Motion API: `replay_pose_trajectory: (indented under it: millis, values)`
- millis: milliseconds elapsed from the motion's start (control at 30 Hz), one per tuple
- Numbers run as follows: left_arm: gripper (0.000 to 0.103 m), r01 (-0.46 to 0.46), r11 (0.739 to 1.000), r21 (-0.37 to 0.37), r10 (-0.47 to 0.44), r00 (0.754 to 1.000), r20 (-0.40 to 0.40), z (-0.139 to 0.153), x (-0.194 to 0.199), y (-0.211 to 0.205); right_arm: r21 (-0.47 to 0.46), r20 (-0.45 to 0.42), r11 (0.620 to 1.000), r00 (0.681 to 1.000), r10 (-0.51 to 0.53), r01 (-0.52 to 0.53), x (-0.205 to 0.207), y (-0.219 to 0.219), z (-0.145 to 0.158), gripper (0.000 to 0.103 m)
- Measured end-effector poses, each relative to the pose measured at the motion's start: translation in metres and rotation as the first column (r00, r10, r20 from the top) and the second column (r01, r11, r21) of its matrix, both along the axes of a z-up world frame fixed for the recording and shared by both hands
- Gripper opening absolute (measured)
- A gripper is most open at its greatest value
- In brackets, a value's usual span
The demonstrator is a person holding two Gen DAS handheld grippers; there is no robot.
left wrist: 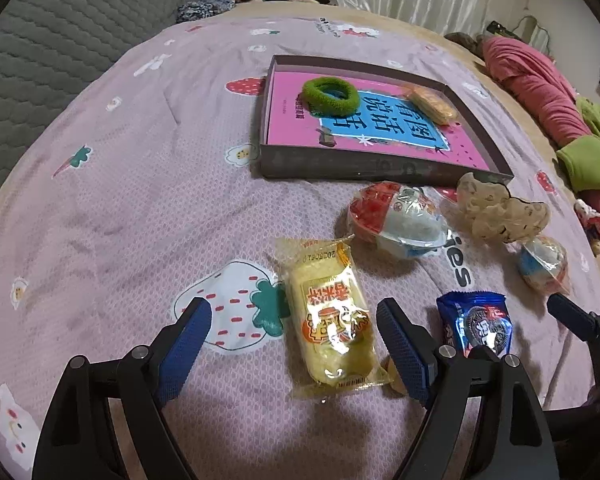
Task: Organize objects
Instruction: 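Grasp blue Oreo packet with right tool while left tool approaches yellow snack packet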
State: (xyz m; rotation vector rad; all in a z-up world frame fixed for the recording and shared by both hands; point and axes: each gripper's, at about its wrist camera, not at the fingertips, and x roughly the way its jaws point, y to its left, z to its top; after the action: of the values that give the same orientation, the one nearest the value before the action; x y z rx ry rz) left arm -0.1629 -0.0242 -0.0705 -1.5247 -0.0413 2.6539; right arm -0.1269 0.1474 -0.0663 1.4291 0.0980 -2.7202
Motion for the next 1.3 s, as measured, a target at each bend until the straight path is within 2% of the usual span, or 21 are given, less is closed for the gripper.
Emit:
replay_pose_trajectory:
  millis: [300,667,800,900,1033,1167,1300]
  values:
    - [0.086,-0.022,1.000,-0.012,0.022,1.000,0.012,-0.003,-0.008,0.006,-0.026,0.016,0.999,0.999,-0.047,0.048,-0.012,0.003,-0.008,0.101]
    - [0.085,-0.027,0.999,-0.034,0.028,0.999,0.029,-0.011,-0.013,0.013,0.001,0.055,0.998,0.997,-0.060,0.060,-0.021,-0.008,-0.023,0.101]
    - [0.085,-0.034,0.999,-0.041,0.035,0.999,0.031,-0.013,-0.014,0.012,-0.011,0.068,0.997,0.995,-0.073,0.073,-0.023,-0.004,-0.029,0.091]
    - [0.085,-0.036,0.998,-0.056,0.037,0.999,0.031,-0.014,-0.014,0.013,-0.027,0.071,0.997,0.995,-0.069,0.071,-0.022,-0.002,-0.031,0.090]
    - [0.084,-0.043,0.998,-0.052,0.045,0.998,0.034,-0.017,-0.014,0.011,-0.049,0.059,0.997,0.997,-0.051,0.054,-0.019,-0.002,-0.030,0.082]
    - [0.074,-0.039,0.998,-0.040,0.041,0.998,0.038,-0.018,-0.013,0.011,-0.050,0.052,0.999,0.998,-0.019,0.022,-0.016,-0.006,-0.030,0.073]
    - [0.052,-0.021,1.000,-0.014,0.022,0.999,0.042,-0.017,-0.009,0.013,-0.058,0.043,0.998,0.999,-0.002,0.005,-0.013,-0.008,-0.028,0.064]
